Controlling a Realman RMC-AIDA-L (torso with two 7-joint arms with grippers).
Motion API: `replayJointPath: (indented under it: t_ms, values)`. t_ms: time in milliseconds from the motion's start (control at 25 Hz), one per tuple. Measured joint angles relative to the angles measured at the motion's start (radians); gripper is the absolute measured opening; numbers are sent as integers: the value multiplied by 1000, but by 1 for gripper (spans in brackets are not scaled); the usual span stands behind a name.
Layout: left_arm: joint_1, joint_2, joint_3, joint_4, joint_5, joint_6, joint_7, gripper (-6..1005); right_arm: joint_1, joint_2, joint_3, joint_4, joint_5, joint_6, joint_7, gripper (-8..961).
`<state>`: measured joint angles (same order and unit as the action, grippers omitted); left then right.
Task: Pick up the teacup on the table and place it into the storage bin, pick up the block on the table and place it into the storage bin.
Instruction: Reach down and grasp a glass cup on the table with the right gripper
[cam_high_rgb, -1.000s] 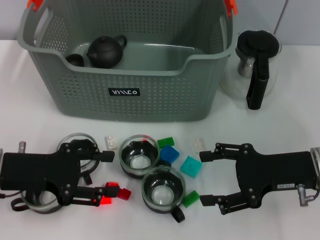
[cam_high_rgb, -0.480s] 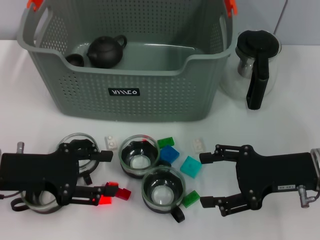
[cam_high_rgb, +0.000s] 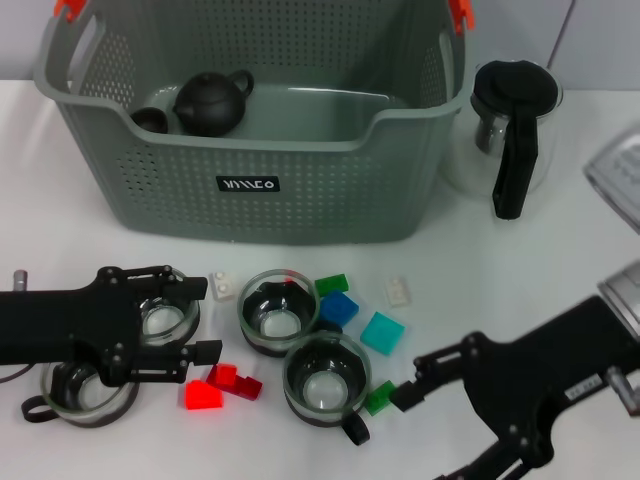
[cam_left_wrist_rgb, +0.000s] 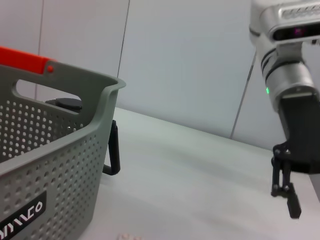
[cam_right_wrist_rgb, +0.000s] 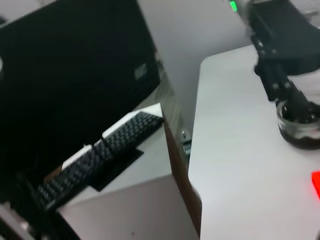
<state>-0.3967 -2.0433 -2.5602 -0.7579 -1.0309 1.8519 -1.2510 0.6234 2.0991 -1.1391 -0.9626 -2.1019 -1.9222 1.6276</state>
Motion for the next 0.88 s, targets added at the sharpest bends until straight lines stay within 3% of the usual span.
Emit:
replayJointPath:
  t_ms: [280, 520, 880]
  values:
    - [2, -5, -18, 0, 0, -2, 0, 778, 86, -5, 30, 22, 58, -30, 13, 940]
    - [-3, -7, -21, 0, 0, -2, 0, 778, 101, -6, 25, 33, 51, 26, 43, 940]
    - [-6, -5, -22, 0, -2, -31, -1, 777, 160, -10, 11, -29, -90, 62, 123, 938]
